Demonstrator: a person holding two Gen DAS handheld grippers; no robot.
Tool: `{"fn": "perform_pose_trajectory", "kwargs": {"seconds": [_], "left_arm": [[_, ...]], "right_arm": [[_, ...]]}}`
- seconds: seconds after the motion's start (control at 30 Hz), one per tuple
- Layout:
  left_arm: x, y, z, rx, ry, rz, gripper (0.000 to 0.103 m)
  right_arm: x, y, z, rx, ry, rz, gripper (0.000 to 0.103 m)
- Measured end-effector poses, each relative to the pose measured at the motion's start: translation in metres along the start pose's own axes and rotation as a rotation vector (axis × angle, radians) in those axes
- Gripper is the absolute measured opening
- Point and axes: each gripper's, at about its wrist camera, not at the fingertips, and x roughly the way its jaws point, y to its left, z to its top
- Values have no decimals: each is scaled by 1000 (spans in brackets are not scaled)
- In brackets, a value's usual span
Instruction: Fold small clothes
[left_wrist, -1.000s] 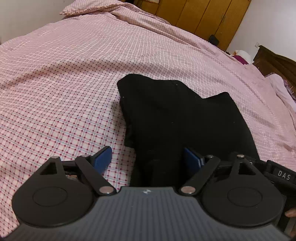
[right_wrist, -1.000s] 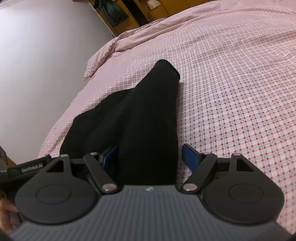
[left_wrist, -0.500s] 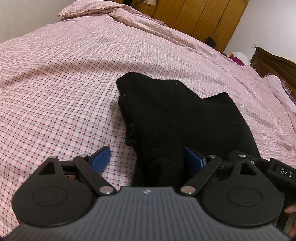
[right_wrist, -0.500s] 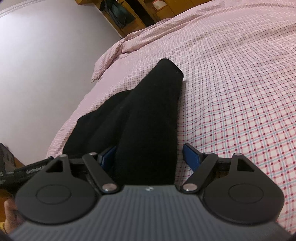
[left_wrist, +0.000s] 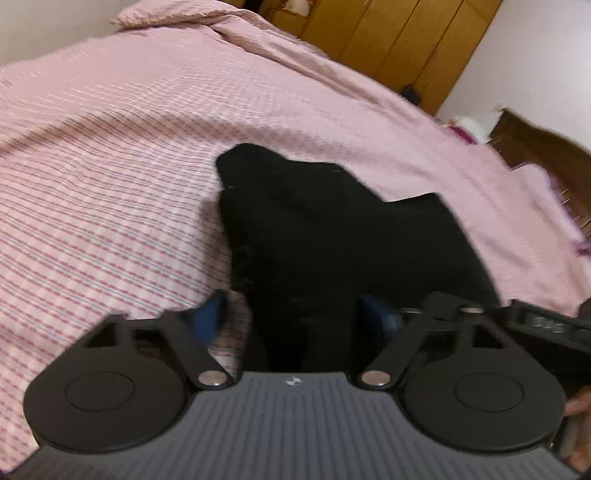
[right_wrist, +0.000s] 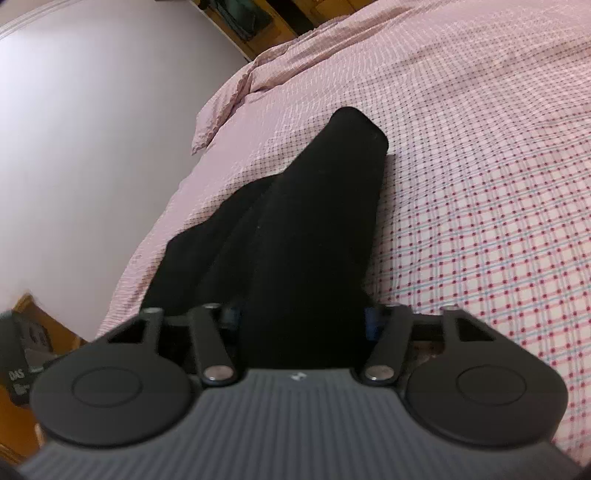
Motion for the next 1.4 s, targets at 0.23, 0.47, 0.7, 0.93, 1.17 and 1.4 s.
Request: {"fn": "perform_pose_trajectory", "kwargs": {"seconds": [0.23, 0.47, 0.7, 0.93, 1.17, 1.4], "left_arm": [[-8, 9, 7, -101, 5, -87, 39], [-44, -7, -8, -98, 13, -141, 38], [-76, -42, -53, -106, 60, -174, 38], [-99, -81, -100, -58, 104, -222, 38], [-101, -117, -142, 115, 91, -77, 44], [-118, -140, -155, 226, 30, 26, 50]], "right_arm": [[-11, 9, 12, 38, 9, 36, 42], [-51, 20, 11, 59, 32, 69, 40], [-111, 9, -16, 77, 66, 57, 40], [-173, -2, -45, 67, 55, -1, 40], [-175, -22, -77, -2, 57, -141, 42], [-171, -30, -92, 5, 12, -156, 51]]}}
